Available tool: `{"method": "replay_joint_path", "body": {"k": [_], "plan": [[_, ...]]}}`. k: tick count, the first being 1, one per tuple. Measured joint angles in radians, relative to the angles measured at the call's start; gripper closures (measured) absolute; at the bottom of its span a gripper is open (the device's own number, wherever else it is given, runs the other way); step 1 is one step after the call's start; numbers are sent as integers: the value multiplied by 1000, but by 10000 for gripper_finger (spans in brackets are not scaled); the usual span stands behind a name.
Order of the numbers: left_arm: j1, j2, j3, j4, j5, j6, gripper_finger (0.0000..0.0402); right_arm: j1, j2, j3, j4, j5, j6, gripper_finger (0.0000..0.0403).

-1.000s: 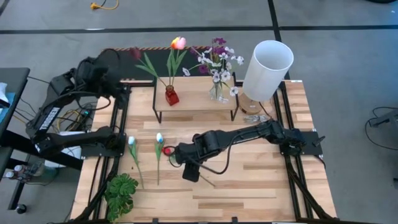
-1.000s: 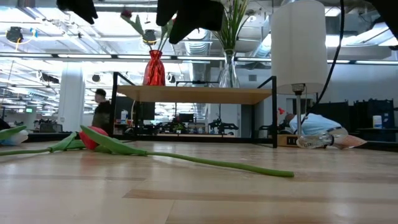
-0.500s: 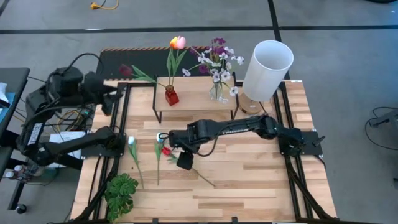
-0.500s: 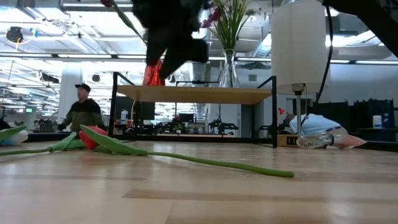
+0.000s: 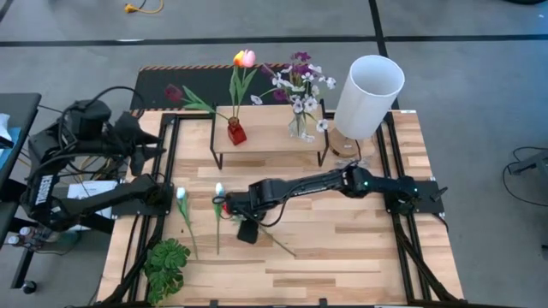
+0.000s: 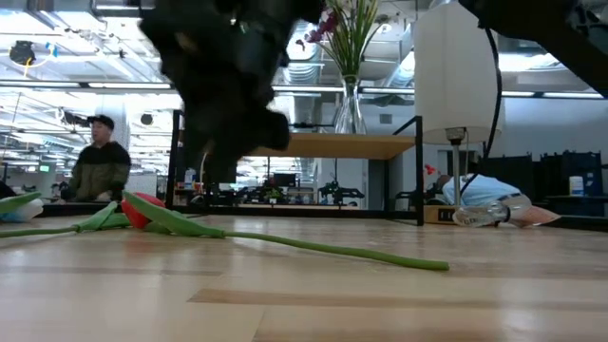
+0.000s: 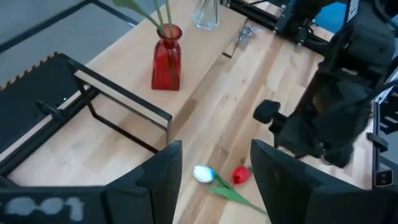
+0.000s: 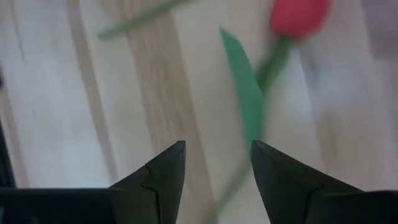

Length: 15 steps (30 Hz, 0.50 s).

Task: Pick and place flowers into a vace then onto a shelf
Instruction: Put the red flower into the red vase on the shelf

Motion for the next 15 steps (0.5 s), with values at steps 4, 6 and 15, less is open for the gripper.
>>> {"method": "replay_joint_path", "body": {"k": [4,6,15], "plan": [[0,0,0,-12,3,1,223,0,30,-2,0,4,0,230],[0,0,0,-18,4,1,223,-1,33,-5,-39,4,1,230],[0,0,0,-29,-7,5,223,-9,76,-2,-24,60,15,230]]}}
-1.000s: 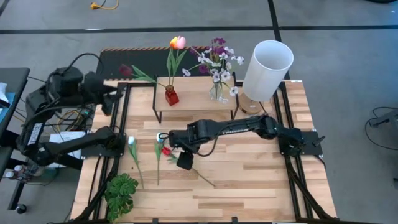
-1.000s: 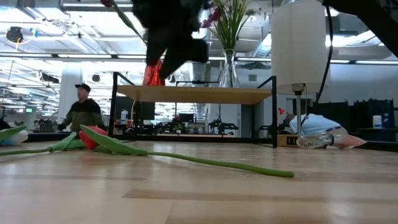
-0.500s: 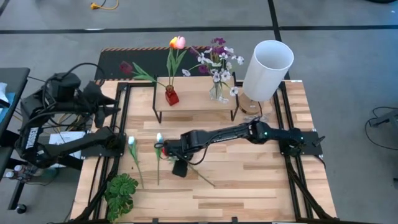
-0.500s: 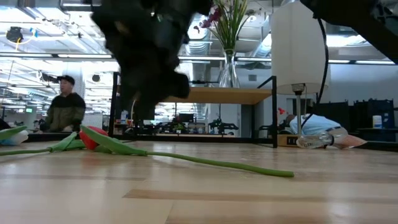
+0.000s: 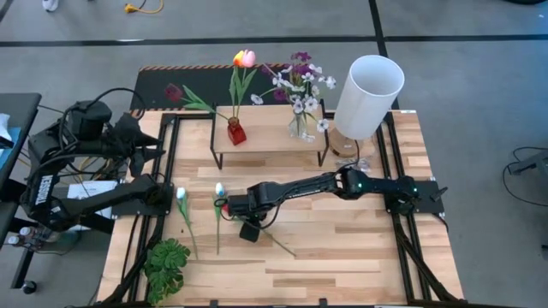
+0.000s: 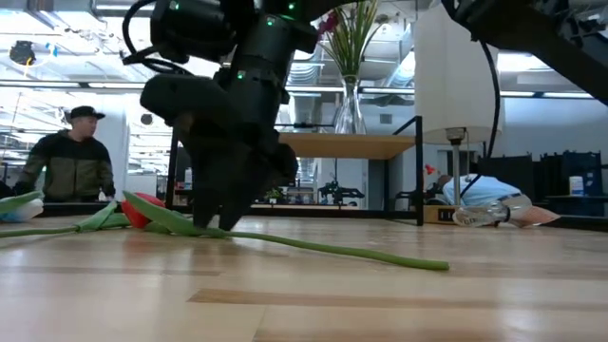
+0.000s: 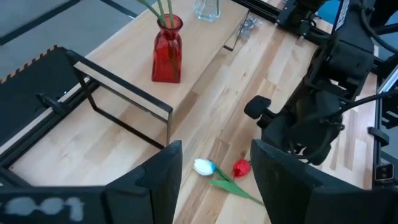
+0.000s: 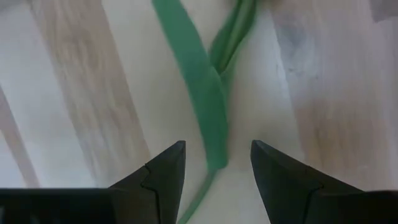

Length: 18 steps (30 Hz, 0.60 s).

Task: Pick and place flowers into a vace then onto a shelf
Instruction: Put the red flower into the red vase on the shelf

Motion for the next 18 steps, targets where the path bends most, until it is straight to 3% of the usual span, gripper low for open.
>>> {"method": "replay_joint_path", "body": {"k": [9,18], "plan": [[0,0,0,-2,-1,0,223,1,6,0,-3,75,0,244],[0,0,0,-2,0,-5,223,4,6,-1,3,75,-14,362]]}}
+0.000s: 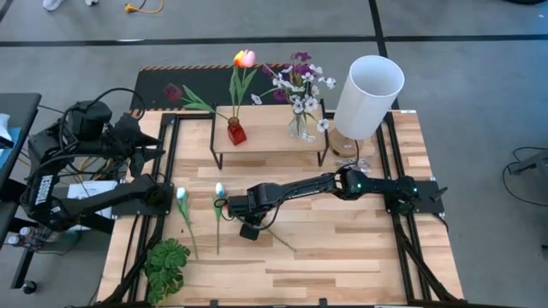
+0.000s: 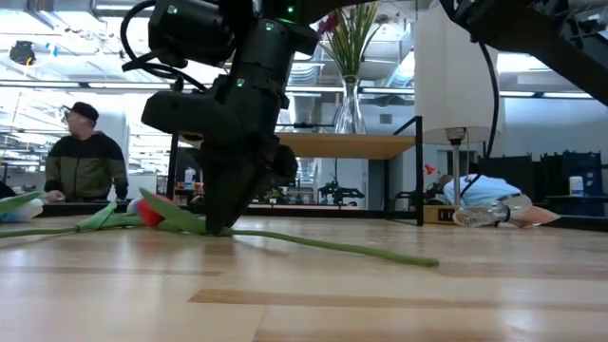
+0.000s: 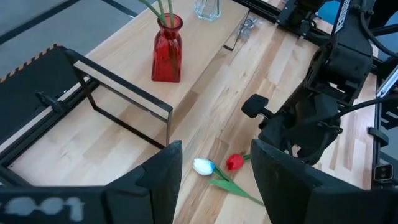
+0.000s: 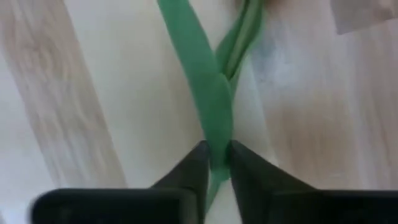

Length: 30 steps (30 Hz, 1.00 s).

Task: Pick and place flowers into a vace then onto a shelf
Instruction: Put the red flower into the red vase on the shelf

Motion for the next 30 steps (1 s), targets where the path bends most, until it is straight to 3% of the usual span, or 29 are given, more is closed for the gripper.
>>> {"method": "replay_joint_path", "body": {"k": [2,5,10,13,18,25,30], "plan": [[0,0,0,0,3,4,223,3,-7,0,-5,0,-2,389],[0,0,0,0,21,20,223,11,-16,13,-21,6,-7,391],[0,0,-1,2,151,44,223,31,-98,19,-74,58,-26,398],[0,-1,-39,54,227,47,223,49,-181,20,-71,129,-26,400],[0,0,-146,176,272,41,223,56,-343,20,-40,351,3,401],[0,0,-301,588,440,-99,223,41,-511,21,134,607,-7,402],[-44,0,-364,898,423,-211,223,26,-547,22,354,738,-115,402]]}}
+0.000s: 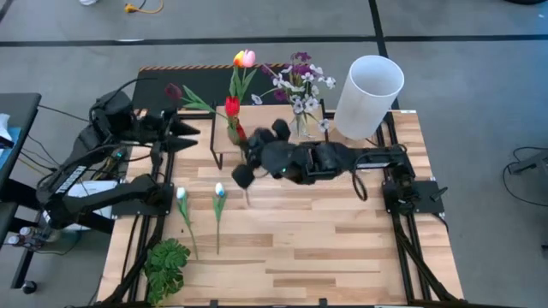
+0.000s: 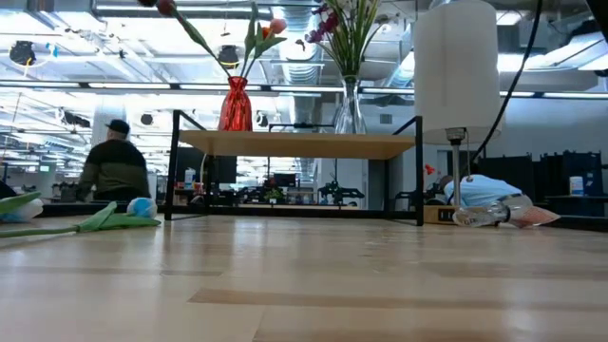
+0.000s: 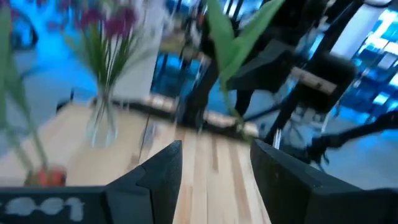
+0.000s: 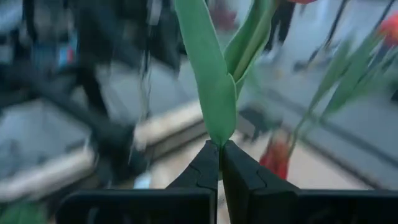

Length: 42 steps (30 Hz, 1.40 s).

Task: Pick and place flowers into a vace then onto a shelf
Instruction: Put the red flower into the red vase on the shelf

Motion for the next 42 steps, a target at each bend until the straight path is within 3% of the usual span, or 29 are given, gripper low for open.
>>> {"method": "replay_joint_path", "body": {"k": [5,14,16,22,26,35,42], "plan": [[-91,0,-58,275,-44,-124,223,-39,3,-2,175,16,-120,403],[-293,83,-62,361,-277,-123,223,-76,6,-1,299,-27,-200,403],[-342,107,-62,380,-368,-122,223,-78,6,-2,298,-17,-202,403],[-496,144,-62,382,-783,-35,223,-81,6,-2,296,75,-227,403],[-592,169,-62,391,-948,5,223,-80,6,-2,296,75,-229,403],[-663,202,-62,466,-1048,28,223,-83,6,-2,293,71,-252,403],[-679,204,-62,472,-1054,11,223,-82,6,-2,295,68,-253,403]]}}
